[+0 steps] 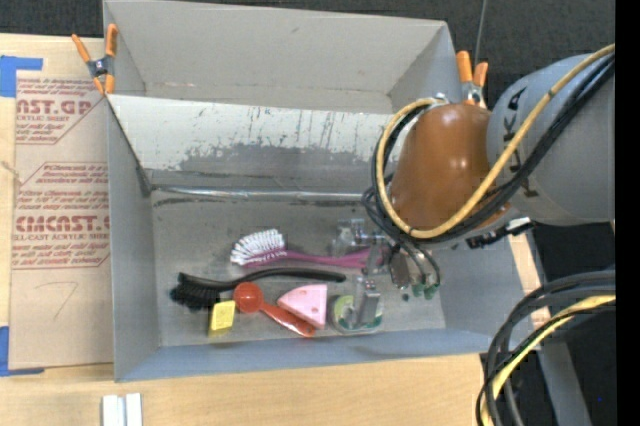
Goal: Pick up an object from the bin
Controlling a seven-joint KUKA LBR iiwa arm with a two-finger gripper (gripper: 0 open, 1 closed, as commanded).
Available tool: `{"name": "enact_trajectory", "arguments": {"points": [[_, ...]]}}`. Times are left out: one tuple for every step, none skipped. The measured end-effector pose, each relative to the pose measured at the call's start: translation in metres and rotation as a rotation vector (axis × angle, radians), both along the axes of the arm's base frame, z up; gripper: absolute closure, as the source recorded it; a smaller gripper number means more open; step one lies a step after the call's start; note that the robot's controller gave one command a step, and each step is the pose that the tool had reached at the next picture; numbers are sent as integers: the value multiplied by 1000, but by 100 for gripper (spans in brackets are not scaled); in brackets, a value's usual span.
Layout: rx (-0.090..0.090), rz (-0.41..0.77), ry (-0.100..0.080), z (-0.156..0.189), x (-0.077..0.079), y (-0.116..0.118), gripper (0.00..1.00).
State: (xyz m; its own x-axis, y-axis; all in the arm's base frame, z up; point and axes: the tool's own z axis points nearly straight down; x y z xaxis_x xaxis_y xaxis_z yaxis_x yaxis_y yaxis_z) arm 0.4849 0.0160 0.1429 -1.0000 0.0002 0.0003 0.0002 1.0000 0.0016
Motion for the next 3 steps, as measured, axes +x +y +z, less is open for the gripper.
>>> {"name": "enact_trajectory", "arguments": {"points": [[0, 0, 0, 0, 0, 0, 0], [2, -5, 1, -59, 10, 38, 0], [0, -7, -13, -63, -2, 45, 100]]}}
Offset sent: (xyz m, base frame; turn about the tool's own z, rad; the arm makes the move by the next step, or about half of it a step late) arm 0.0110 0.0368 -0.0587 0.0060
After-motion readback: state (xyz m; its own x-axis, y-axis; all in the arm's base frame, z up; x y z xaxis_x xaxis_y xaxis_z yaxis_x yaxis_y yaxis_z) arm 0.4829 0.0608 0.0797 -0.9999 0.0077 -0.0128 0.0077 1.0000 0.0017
